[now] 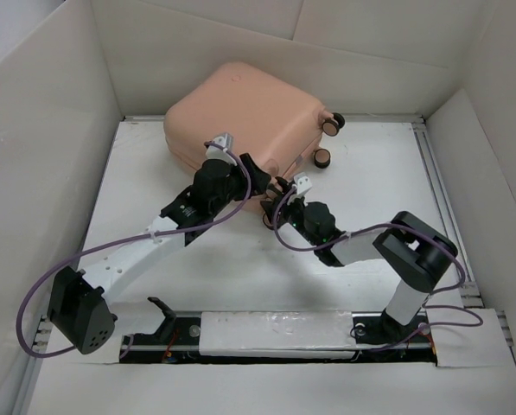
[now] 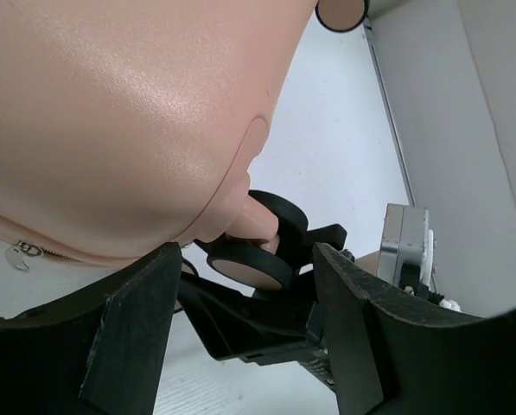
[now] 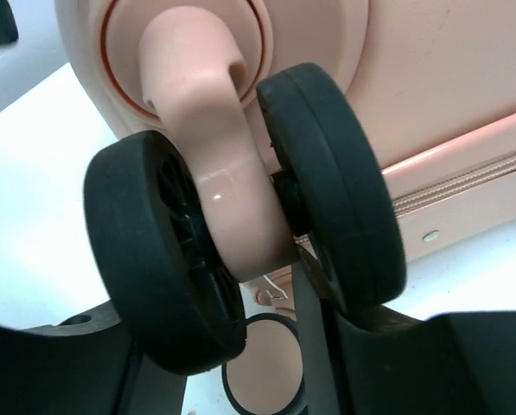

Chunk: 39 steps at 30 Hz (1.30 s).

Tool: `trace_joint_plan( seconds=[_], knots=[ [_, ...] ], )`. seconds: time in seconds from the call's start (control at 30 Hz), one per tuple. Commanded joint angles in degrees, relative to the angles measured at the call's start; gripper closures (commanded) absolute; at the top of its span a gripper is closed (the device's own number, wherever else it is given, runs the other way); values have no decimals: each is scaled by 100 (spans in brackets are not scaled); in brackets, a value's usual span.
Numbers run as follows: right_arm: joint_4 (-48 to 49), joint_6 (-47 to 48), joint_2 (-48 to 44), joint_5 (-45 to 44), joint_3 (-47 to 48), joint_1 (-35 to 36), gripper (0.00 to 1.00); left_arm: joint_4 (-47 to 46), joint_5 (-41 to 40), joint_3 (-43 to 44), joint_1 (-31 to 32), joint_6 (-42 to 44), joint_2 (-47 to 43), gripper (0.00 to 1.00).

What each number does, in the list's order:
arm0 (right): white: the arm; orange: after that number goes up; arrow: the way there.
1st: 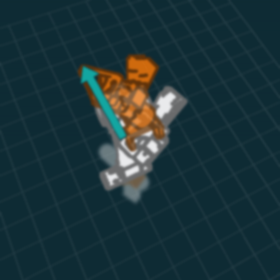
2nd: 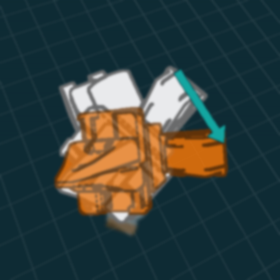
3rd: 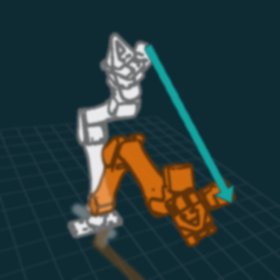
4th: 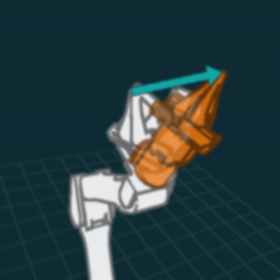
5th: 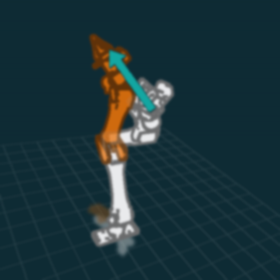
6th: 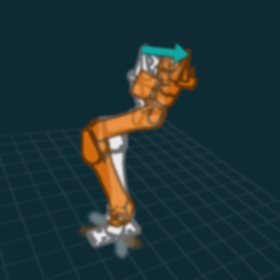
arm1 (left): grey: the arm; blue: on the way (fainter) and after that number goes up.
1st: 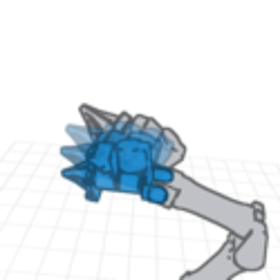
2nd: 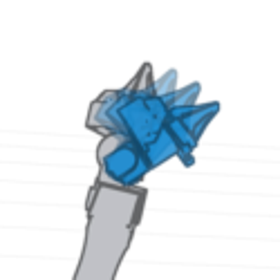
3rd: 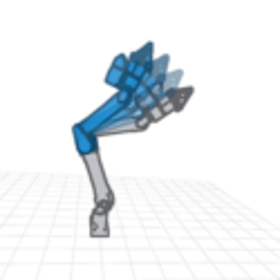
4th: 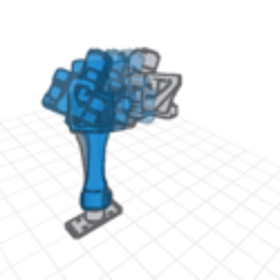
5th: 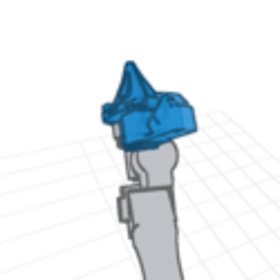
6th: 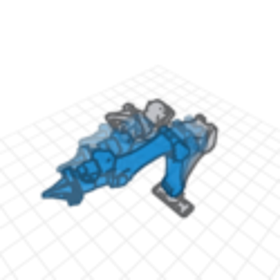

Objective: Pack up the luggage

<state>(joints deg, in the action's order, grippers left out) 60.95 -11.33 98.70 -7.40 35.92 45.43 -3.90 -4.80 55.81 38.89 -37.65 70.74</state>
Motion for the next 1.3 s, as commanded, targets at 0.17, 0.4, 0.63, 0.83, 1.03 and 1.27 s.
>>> trace_joint_plan(
  seconds=[0.17,0.4,0.63,0.83,1.03,1.27],
  knots=[
    [559,-53,202,-226,266,335,55,21,-619,-43,-5,73,-192,37],
    [453,-1,255,-622,504,335,79,-102,-619,-97,-5,12,-140,38],
    [637,-1,203,-693,556,440,100,-41,-557,211,-5,126,132,39],
    [813,52,97,-641,424,703,100,-41,-338,588,-5,179,537,43],
    [1453,-9,624,114,687,1354,100,-102,637,948,-207,126,976,47],
    [1964,-360,1450,1108,1363,1662,100,320,1709,1476,-364,196,1197,47]
  ],
)
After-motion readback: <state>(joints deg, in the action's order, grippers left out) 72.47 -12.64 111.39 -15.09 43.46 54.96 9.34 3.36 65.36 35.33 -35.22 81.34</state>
